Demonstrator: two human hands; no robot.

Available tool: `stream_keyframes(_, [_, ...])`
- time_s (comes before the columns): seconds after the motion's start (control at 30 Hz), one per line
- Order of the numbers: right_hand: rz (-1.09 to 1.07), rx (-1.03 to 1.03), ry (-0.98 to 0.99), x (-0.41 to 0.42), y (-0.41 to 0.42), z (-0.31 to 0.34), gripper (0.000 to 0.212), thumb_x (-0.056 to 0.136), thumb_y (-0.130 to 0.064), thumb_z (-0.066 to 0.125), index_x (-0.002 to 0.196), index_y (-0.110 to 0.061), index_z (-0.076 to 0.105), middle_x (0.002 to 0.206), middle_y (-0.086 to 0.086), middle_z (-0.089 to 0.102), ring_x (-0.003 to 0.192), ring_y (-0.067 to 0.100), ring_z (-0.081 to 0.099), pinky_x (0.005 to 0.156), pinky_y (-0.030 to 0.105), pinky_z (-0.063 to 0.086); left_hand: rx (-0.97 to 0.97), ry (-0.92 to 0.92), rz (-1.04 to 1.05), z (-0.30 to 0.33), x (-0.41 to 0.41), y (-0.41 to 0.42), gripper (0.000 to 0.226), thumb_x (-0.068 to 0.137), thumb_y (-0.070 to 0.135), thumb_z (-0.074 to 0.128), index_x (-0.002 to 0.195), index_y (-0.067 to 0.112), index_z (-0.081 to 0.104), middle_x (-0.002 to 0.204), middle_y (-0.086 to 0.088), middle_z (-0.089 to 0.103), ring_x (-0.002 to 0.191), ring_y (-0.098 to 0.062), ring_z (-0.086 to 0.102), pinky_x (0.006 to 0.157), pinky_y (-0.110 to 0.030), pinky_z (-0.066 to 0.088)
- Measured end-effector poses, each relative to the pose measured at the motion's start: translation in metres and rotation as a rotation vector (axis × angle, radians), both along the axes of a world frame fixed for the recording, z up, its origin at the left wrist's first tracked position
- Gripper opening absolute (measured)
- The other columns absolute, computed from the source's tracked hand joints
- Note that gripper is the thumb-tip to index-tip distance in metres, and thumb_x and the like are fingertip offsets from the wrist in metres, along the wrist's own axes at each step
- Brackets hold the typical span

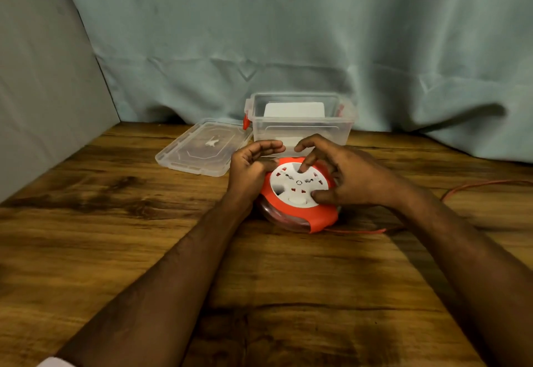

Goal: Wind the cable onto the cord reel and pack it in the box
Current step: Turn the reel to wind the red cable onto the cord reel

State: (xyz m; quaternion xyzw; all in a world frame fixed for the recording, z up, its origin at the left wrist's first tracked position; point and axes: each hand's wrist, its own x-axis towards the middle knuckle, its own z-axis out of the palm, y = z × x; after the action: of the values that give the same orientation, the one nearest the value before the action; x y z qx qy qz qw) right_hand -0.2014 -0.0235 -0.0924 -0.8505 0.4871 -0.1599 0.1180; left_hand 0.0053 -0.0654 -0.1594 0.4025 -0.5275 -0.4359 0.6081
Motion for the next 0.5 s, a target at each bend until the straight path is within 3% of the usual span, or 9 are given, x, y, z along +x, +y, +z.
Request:
stream_keyframes(0.2, [-0.076, -0.054, -0.010, 0.003, 0.002, -0.004, 0.076, 0.065, -0.047, 0.093, 0.122, -0.049, 0.042, 0.108, -0.023, 0.068, 0.098, 0.006, 0.065, 0.075, 0.038, 0.062, -0.002, 0.008, 0.002, 0.000, 0.000, -0.002, 0.042, 0.083, -0.012, 0.058, 0.118, 0.006, 0.071, 0.117, -0.007, 0.075, 0.108, -0.021, 0.072, 0.081, -0.034, 0.062])
stream_keyframes(0.37, [-0.138, -0.152, 0.024, 0.010, 0.001, -0.011, 0.068, 0.063, -0.061, 0.089, 0.111, -0.042, 0.045, 0.088, -0.019, 0.067, 0.081, 0.002, 0.062, 0.063, 0.026, 0.048, 0.001, 0.036, 0.018, 0.003, 0.000, 0.001, 0.042, 0.082, -0.014, 0.058, 0.117, 0.005, 0.071, 0.115, -0.006, 0.075, 0.107, -0.017, 0.072, 0.076, -0.024, 0.060])
stream_keyframes(0.5, [-0.158, -0.243, 0.011, 0.016, 0.001, -0.018, 0.054, 0.063, -0.068, 0.083, 0.088, -0.032, 0.050, 0.072, -0.013, 0.065, 0.068, 0.007, 0.059, 0.059, 0.029, 0.045, -0.005, 0.046, 0.019, 0.002, 0.000, 0.000, 0.041, 0.082, -0.014, 0.058, 0.116, 0.004, 0.071, 0.115, -0.008, 0.076, 0.107, -0.019, 0.072, 0.079, -0.026, 0.060])
